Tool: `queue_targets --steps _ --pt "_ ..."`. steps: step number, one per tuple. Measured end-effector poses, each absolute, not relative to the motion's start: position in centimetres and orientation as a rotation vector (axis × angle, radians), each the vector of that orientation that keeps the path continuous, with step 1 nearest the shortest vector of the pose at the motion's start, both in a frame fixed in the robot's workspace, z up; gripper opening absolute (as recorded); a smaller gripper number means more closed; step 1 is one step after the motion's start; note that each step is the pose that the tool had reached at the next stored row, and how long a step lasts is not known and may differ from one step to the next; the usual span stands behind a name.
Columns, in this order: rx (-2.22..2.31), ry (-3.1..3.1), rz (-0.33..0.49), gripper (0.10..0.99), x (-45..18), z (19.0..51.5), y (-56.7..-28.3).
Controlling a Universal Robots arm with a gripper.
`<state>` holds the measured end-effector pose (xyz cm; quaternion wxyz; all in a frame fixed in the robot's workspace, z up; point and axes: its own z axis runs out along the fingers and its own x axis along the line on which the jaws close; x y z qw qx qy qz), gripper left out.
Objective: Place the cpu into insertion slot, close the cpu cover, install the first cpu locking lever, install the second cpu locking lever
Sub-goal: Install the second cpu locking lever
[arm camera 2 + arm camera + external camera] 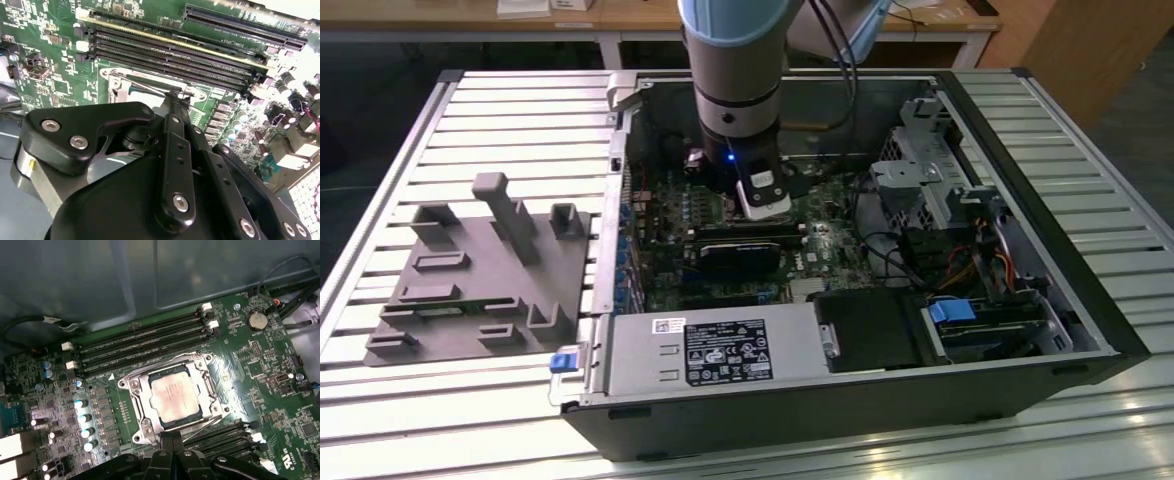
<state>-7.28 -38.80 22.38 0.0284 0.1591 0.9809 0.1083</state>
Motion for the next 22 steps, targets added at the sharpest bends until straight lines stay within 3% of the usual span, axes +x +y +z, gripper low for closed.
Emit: queue_targets --steps 22 --pt "0.445 3.024 0.415 0.102 -8.5 20.5 -40.2"
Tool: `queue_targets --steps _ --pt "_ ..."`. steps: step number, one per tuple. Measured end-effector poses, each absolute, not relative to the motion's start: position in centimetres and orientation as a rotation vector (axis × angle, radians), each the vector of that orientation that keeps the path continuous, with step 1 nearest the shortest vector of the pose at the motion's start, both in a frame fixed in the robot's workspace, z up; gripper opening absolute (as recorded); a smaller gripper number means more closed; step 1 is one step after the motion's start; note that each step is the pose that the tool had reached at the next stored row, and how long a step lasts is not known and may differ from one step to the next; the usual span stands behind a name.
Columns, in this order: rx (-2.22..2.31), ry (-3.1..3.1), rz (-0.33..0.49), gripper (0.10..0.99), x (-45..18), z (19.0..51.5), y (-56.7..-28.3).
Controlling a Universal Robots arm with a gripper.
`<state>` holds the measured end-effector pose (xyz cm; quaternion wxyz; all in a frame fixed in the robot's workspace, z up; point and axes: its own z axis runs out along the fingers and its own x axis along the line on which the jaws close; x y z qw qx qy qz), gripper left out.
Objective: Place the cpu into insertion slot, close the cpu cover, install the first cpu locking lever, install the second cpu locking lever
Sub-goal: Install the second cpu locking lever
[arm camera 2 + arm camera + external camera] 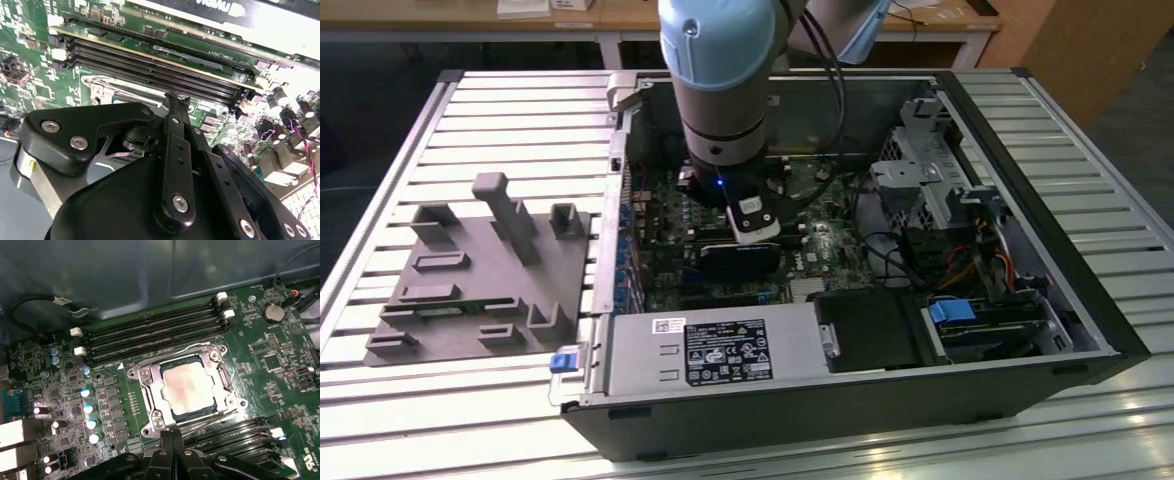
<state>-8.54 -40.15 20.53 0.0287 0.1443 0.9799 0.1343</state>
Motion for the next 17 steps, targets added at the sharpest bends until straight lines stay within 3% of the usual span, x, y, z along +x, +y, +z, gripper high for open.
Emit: queue_targets --steps 17 --pt "0.370 3.028 0.466 0.102 -9.37 19.60 -40.42"
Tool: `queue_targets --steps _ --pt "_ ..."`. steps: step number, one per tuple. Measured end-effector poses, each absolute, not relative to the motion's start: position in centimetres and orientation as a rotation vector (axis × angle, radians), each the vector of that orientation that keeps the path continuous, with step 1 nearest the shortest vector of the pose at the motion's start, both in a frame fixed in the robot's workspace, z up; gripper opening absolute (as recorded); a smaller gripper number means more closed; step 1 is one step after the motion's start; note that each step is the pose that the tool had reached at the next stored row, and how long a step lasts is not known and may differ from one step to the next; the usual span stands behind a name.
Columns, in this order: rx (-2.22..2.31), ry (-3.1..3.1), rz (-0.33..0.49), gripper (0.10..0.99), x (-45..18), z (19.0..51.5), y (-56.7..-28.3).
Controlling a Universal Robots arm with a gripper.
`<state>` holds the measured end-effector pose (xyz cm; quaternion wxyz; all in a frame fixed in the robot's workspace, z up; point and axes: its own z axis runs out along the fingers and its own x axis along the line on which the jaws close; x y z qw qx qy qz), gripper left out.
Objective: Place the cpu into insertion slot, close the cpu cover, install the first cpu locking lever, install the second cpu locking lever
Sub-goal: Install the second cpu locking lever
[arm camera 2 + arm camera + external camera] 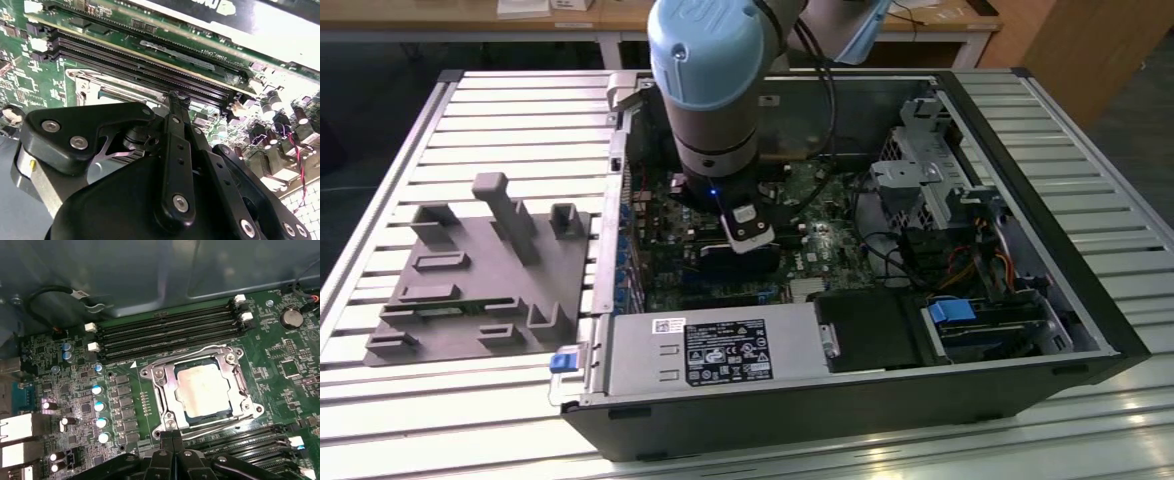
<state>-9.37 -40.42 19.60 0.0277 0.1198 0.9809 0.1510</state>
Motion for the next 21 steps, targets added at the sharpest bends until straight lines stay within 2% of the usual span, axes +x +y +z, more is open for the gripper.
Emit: queue_targets --steps 21 --pt "0.311 3.038 0.477 0.102 -9.84 18.75 -40.16"
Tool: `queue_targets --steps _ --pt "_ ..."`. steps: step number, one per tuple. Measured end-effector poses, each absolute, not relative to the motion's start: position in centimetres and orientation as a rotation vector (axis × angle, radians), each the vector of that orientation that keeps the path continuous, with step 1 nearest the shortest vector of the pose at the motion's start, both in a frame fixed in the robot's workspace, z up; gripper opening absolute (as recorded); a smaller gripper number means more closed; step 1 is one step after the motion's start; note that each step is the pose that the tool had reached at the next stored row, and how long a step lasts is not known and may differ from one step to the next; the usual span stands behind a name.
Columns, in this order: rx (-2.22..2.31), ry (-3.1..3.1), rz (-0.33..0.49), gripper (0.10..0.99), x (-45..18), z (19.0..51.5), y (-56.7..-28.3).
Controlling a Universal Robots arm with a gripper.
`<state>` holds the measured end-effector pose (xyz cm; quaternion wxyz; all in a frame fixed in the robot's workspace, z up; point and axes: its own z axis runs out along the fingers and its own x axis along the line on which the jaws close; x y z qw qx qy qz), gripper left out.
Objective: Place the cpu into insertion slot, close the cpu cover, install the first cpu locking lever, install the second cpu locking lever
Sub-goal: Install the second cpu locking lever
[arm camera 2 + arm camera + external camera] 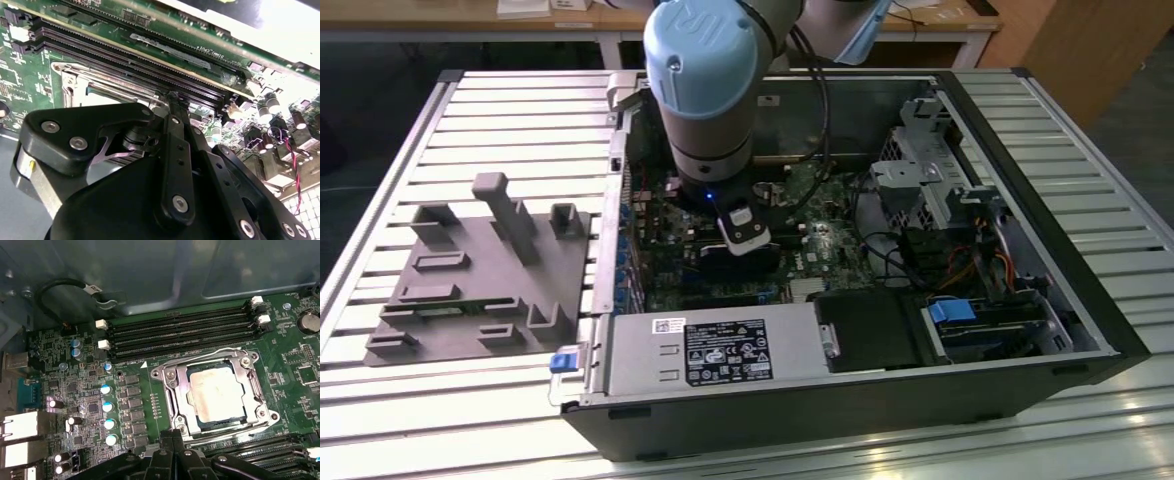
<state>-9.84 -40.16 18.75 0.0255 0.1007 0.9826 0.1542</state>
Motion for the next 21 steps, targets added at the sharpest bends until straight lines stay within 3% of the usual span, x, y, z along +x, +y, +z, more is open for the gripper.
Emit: queue_targets --steps 21 --pt "0.310 3.038 0.475 0.102 -9.8 20.7 -40.2"
